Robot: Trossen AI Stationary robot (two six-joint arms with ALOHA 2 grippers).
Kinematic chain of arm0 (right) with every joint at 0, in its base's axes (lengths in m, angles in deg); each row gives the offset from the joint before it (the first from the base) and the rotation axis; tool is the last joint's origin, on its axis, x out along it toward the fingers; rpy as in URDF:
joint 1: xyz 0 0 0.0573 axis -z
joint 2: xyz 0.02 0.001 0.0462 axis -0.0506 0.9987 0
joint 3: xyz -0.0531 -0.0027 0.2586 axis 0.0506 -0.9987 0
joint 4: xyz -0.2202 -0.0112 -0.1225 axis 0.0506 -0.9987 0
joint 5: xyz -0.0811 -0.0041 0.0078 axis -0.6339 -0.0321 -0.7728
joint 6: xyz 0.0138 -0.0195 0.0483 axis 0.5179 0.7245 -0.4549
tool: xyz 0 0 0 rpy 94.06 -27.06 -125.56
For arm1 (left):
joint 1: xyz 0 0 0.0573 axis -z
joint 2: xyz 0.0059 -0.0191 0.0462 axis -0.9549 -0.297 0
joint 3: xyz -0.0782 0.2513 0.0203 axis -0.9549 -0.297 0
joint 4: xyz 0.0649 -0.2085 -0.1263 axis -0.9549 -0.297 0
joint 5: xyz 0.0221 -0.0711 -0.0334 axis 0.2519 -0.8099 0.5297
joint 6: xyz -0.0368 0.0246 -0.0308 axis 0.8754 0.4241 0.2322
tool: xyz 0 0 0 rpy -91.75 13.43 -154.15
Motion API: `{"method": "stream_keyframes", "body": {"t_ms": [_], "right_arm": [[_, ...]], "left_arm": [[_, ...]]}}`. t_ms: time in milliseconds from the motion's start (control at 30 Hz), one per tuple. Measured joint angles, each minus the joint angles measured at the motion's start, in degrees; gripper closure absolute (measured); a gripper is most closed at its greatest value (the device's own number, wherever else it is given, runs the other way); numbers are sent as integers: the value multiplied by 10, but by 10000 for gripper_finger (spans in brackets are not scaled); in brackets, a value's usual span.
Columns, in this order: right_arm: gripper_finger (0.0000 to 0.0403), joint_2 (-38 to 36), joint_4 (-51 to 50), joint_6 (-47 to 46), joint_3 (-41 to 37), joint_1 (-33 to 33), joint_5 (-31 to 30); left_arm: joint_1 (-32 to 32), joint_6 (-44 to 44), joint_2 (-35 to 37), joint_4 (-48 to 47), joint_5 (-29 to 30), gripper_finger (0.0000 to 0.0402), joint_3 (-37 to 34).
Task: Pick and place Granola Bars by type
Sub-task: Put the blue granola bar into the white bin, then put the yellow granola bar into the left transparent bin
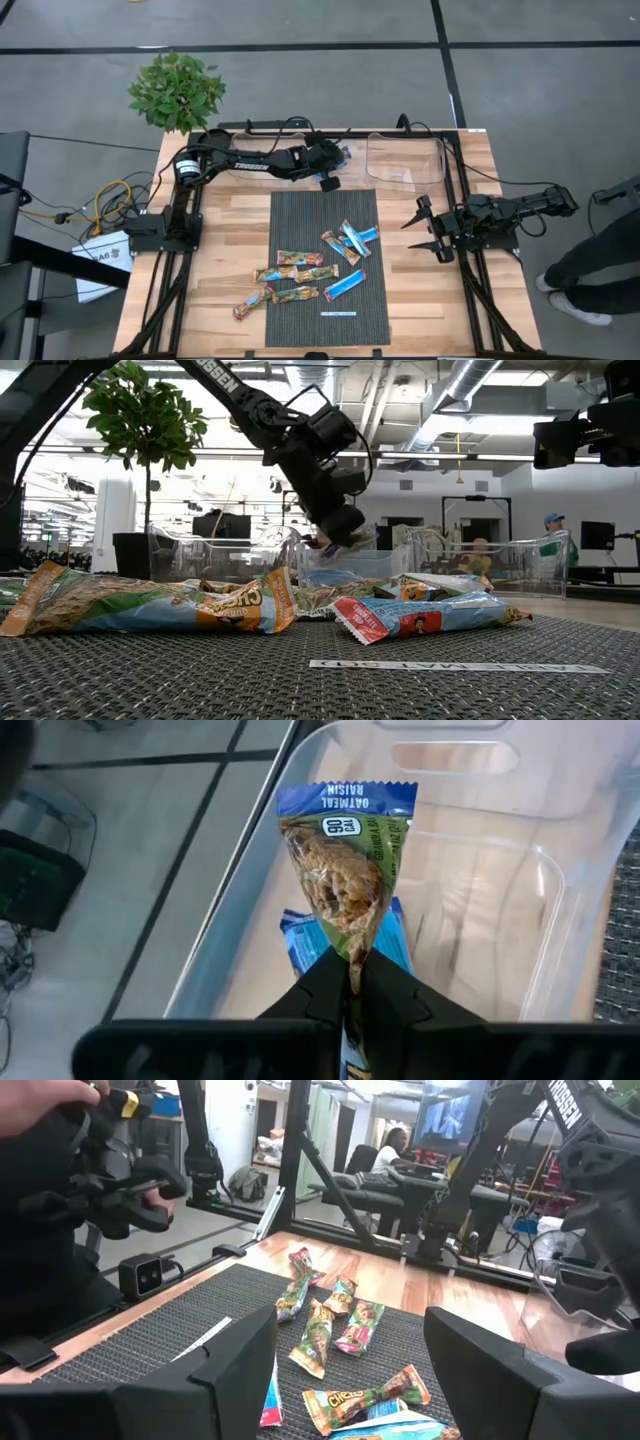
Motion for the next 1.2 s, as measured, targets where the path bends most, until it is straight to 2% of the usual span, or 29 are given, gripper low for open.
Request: {"method": "stream_keyframes", "body": {"t_ms": [300, 467, 967, 1200], "right_arm": [[154, 0, 0, 0, 0, 0, 0], [154, 0, 0, 0, 0, 0, 0], [154, 0, 0, 0, 0, 0, 0], [154, 0, 0, 0, 0, 0, 0]], "left_arm": [[-2, 18, 0, -10, 1, 315, 0], [-2, 18, 0, -9, 1, 289, 0], [12, -1, 0, 13, 1, 280, 0], [38, -72, 1, 44, 15, 280, 0]]}}
